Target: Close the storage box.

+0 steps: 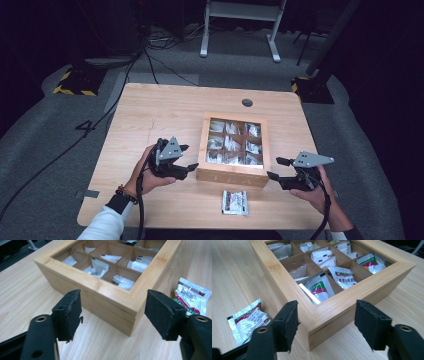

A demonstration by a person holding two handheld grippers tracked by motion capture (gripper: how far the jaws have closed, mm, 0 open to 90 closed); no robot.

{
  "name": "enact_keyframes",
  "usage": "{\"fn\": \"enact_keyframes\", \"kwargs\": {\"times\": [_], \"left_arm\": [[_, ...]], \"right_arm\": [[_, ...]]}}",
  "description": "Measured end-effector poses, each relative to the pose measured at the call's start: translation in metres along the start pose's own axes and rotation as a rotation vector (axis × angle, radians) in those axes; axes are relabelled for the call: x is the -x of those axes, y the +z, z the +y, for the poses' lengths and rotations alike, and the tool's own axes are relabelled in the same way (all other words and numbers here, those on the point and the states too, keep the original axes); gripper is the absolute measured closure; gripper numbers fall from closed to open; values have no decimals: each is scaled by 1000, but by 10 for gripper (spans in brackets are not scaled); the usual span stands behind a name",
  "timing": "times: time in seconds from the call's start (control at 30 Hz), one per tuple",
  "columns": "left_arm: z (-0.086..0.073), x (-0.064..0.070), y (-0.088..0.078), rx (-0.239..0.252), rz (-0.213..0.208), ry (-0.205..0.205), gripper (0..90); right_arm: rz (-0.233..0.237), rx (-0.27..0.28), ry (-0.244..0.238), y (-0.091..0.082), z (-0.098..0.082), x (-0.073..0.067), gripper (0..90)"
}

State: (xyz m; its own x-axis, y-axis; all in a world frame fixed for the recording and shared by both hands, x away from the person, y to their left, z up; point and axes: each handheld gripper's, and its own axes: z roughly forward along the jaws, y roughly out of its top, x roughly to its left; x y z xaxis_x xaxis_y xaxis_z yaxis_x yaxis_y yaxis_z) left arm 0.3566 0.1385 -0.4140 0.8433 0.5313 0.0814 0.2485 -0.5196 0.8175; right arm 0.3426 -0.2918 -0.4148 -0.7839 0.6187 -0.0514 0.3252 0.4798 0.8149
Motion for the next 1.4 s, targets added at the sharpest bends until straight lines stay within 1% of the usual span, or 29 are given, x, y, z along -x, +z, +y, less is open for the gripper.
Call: {"fn": "enact_keyframes", "kwargs": {"times": [0.03,0.07,0.13,0.2,0.23,0.27,0.3,0.33,0.43,0.53,0.6,0.63,0.67,0.7,0.73,0.77,0.83,0.87,0.93,0.97,1.0,1.03,1.07,1.1,1.17,1.23,1.33,1.37,1.4], "left_arm": [[-4,0,-2,-14,22,1,233],[-4,0,-2,-14,22,1,220],[-10,-2,-6,-24,36,-3,194],[-13,-2,-7,-25,39,-7,187],[-15,-3,-8,-27,44,-9,180],[-17,-4,-9,-30,46,-18,180],[-21,-6,-11,-40,52,-19,171],[-21,-6,-11,-40,52,-19,171],[-29,-8,-12,-71,87,-13,172],[-35,-9,-14,-84,103,-7,173],[-37,-11,-15,-86,105,-10,173],[-40,-12,-16,-99,122,-6,174],[-40,-12,-16,-99,122,-6,176],[-44,-14,-17,-110,125,-11,176],[-44,-14,-17,-110,125,-11,176],[-48,-15,-17,-120,145,-8,176],[-50,-16,-18,-126,153,-6,177],[-54,-18,-19,-131,162,-11,178],[-58,-20,-19,-140,168,-10,178],[-60,-21,-19,-144,173,-19,178],[-60,-21,-19,-144,173,-19,181],[-65,-23,-19,-154,180,-24,181],[-65,-23,-19,-154,180,-24,181],[-67,-24,-20,-157,180,-30,181],[-74,-27,-21,-157,187,-40,182],[-76,-27,-22,-157,186,-47,181],[-83,-29,-22,-169,187,-50,180],[-86,-29,-22,-170,186,-55,179],[-90,-30,-22,-181,178,-67,179]], "right_arm": [[-10,4,0,-3,-1,1,332],[-10,4,0,-3,-1,1,332],[-35,-6,-17,-6,-3,3,309],[-38,-8,-16,-7,-4,4,301],[-44,-10,-9,-9,-8,6,287],[-44,-10,-9,-9,-8,6,287],[-59,-17,-13,-11,-11,9,279],[-59,-17,-13,-11,-11,9,279],[-97,-33,-21,-14,-16,13,268],[-141,-53,-42,-15,-20,16,261],[-149,-57,-42,-15,-22,17,261],[-154,-63,-33,-16,-26,21,261],[-154,-63,-33,-16,-26,21,261],[-165,-72,-29,-15,-29,23,261],[-171,-78,-27,-15,-31,24,261],[-174,-81,-25,-15,-32,26,261],[-176,-85,-21,-15,-34,27,261],[-187,-94,-24,-15,-37,29,261],[-191,-101,-17,-15,-40,31,261],[-193,-103,-13,-15,-41,32,261],[-193,-103,-13,-15,-41,32,261],[-199,-109,-5,-14,-44,34,261],[-199,-109,-5,-14,-44,34,261],[-201,-116,5,-14,-47,36,261],[-207,-122,8,-14,-51,39,260],[-211,-127,13,-13,-54,40,259],[-201,-123,48,-12,-62,43,257],[-199,-123,58,-12,-64,44,254],[-200,-128,66,-12,-69,45,253]]}}
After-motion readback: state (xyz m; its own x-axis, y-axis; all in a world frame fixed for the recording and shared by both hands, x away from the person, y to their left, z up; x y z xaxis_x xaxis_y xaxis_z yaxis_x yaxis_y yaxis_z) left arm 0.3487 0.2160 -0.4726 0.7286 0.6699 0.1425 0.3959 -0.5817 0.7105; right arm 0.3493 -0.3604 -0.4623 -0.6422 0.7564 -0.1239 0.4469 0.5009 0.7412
